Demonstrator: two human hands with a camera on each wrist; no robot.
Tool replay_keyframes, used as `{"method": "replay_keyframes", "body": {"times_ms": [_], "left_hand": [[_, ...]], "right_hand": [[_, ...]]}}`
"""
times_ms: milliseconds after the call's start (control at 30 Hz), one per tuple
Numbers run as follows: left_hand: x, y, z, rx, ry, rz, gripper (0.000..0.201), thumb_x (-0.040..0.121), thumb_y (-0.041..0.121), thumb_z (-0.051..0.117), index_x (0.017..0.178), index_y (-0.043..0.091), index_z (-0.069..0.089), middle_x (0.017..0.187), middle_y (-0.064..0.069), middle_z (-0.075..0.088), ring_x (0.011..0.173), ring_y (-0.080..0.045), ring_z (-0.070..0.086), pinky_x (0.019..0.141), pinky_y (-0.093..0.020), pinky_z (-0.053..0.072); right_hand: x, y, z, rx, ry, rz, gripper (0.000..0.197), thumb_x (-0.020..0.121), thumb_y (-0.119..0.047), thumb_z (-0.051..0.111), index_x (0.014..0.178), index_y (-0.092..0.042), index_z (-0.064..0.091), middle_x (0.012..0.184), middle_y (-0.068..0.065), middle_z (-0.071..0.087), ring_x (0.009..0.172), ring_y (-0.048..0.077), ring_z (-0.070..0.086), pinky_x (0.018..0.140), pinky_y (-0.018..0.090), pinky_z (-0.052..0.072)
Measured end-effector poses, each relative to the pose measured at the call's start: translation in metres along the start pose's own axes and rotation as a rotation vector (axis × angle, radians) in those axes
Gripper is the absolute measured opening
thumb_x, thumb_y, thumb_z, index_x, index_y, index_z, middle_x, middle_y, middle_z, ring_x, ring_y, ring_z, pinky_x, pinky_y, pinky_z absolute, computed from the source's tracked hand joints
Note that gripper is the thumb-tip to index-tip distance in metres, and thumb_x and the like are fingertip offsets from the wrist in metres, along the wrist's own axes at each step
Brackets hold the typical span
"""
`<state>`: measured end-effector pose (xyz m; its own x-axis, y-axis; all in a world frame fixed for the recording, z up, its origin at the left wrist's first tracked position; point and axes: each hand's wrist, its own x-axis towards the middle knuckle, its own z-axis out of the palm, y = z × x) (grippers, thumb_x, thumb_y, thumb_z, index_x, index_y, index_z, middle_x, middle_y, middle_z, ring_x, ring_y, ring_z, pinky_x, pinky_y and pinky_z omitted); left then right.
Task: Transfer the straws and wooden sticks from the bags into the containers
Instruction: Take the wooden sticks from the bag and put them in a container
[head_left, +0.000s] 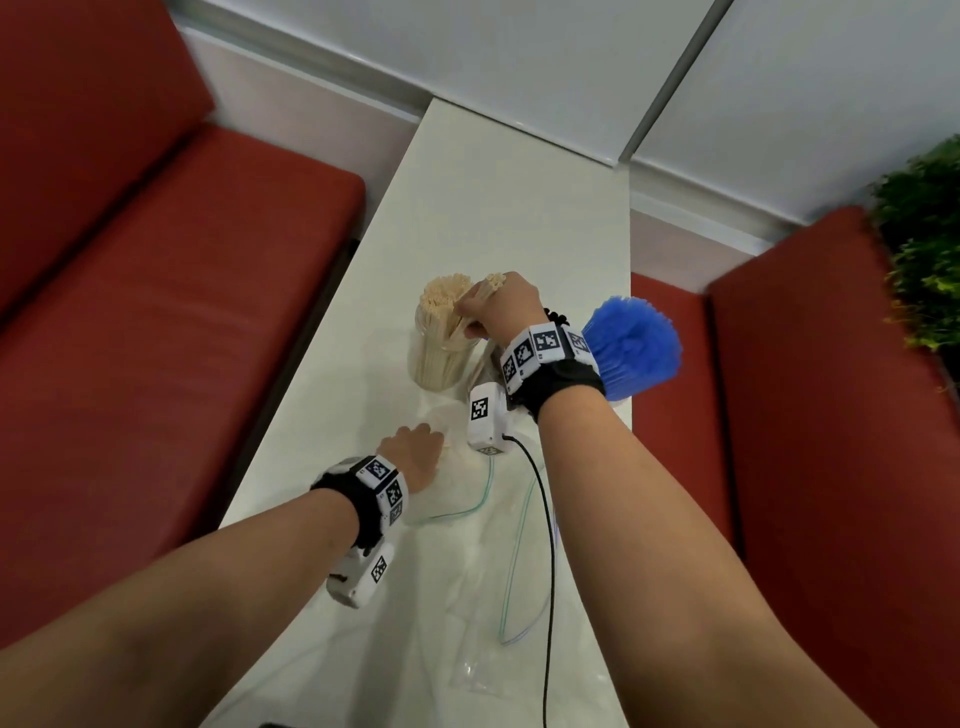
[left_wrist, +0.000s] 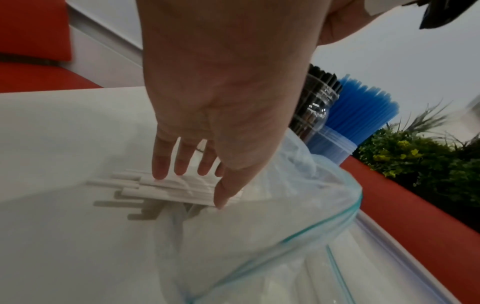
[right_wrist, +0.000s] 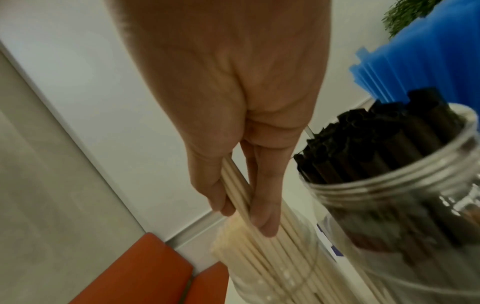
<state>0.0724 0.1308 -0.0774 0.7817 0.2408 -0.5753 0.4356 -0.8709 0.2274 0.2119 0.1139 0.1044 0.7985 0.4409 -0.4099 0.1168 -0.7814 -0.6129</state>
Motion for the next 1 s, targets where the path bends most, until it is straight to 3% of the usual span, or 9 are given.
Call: {"method": "replay_keyframes", "body": {"times_ms": [133, 267, 400, 500, 600, 700, 767, 867, 1000], "left_hand": [[-0.002, 0.000, 0.006, 0.144, 0.019, -0.024, 0.041, 0.095, 0.016, 0.048, 0.135, 0.014, 0.042, 0.132, -0.008, 0.041, 0.120, -0.029, 0.045, 0.094, -0.040, 0.043], [-0.002, -0.007, 0.012, 0.190, 0.034, -0.014, 0.039, 0.098, 0.019, 0.047, 0.135, 0.015, 0.039, 0.132, -0.008, 0.042, 0.120, -0.028, 0.046, 0.094, -0.039, 0.042], [0.001, -0.010, 0.007, 0.137, -0.013, -0.003, 0.028, 0.098, 0.013, 0.044, 0.125, 0.008, 0.052, 0.123, -0.010, 0.058, 0.110, -0.029, 0.060, 0.091, -0.038, 0.050], [-0.001, -0.007, 0.000, 0.130, -0.054, -0.021, 0.028, 0.095, 0.004, 0.046, 0.117, 0.003, 0.062, 0.116, -0.013, 0.066, 0.103, -0.031, 0.066, 0.086, -0.034, 0.053], [-0.007, -0.005, -0.008, 0.179, -0.065, -0.024, 0.030, 0.093, 0.002, 0.047, 0.119, 0.002, 0.062, 0.116, -0.013, 0.066, 0.104, -0.031, 0.066, 0.081, -0.034, 0.050], [-0.017, -0.003, -0.018, 0.221, -0.054, -0.035, 0.028, 0.094, 0.008, 0.048, 0.117, 0.006, 0.064, 0.115, -0.009, 0.067, 0.104, -0.029, 0.066, 0.077, -0.036, 0.049], [-0.025, -0.001, -0.028, 0.233, -0.035, -0.047, 0.027, 0.093, 0.011, 0.050, 0.115, 0.010, 0.065, 0.115, -0.006, 0.067, 0.104, -0.027, 0.066, 0.079, -0.036, 0.049], [-0.039, 0.001, -0.045, 0.269, -0.040, -0.078, 0.028, 0.094, 0.009, 0.049, 0.116, 0.014, 0.066, 0.119, -0.002, 0.066, 0.108, -0.023, 0.064, 0.085, -0.037, 0.049], [-0.069, -0.002, -0.085, 0.304, -0.029, -0.097, 0.027, 0.095, 0.007, 0.047, 0.114, 0.010, 0.066, 0.122, -0.006, 0.064, 0.112, -0.025, 0.061, 0.096, -0.041, 0.049]], "right_hand": [[0.005, 0.006, 0.009, 0.000, 0.032, -0.053, 0.026, 0.097, -0.014, 0.062, 0.112, 0.007, 0.064, 0.105, 0.021, 0.075, 0.089, 0.029, 0.074, 0.088, 0.040, 0.060], [0.006, 0.007, 0.012, 0.028, 0.108, -0.211, 0.029, 0.087, -0.016, 0.075, 0.113, -0.006, 0.065, 0.111, 0.014, 0.066, 0.093, 0.030, 0.068, 0.082, 0.043, 0.059], [0.007, 0.013, 0.027, -0.015, 0.247, -0.356, 0.027, 0.092, -0.015, 0.068, 0.119, -0.013, 0.063, 0.112, 0.011, 0.059, 0.101, 0.025, 0.058, 0.088, 0.038, 0.049], [0.007, 0.022, 0.041, -0.087, 0.161, -0.347, 0.030, 0.098, -0.011, 0.059, 0.128, -0.010, 0.064, 0.122, 0.015, 0.063, 0.113, 0.028, 0.060, 0.098, 0.041, 0.048], [0.000, 0.032, 0.049, -0.066, 0.157, -0.394, 0.045, 0.099, -0.013, 0.058, 0.143, -0.011, 0.053, 0.133, 0.017, 0.059, 0.122, 0.028, 0.056, 0.103, 0.037, 0.044], [-0.012, 0.045, 0.048, 0.053, 0.263, -0.430, 0.045, 0.099, -0.015, 0.056, 0.144, -0.014, 0.051, 0.123, 0.012, 0.062, 0.110, 0.023, 0.059, 0.096, 0.032, 0.045], [-0.020, 0.056, 0.047, 0.142, 0.258, -0.370, 0.045, 0.100, -0.016, 0.055, 0.145, -0.014, 0.051, 0.110, 0.006, 0.064, 0.098, 0.017, 0.060, 0.094, 0.035, 0.050], [-0.036, 0.078, 0.045, 0.243, 0.209, -0.256, 0.051, 0.102, -0.016, 0.053, 0.152, -0.018, 0.041, 0.098, -0.002, 0.062, 0.084, 0.011, 0.062, 0.079, 0.030, 0.055], [-0.057, 0.100, 0.045, 0.408, 0.133, -0.133, 0.062, 0.101, -0.012, 0.053, 0.157, -0.019, 0.026, 0.117, 0.014, 0.065, 0.080, 0.016, 0.068, 0.063, 0.028, 0.059]]}}
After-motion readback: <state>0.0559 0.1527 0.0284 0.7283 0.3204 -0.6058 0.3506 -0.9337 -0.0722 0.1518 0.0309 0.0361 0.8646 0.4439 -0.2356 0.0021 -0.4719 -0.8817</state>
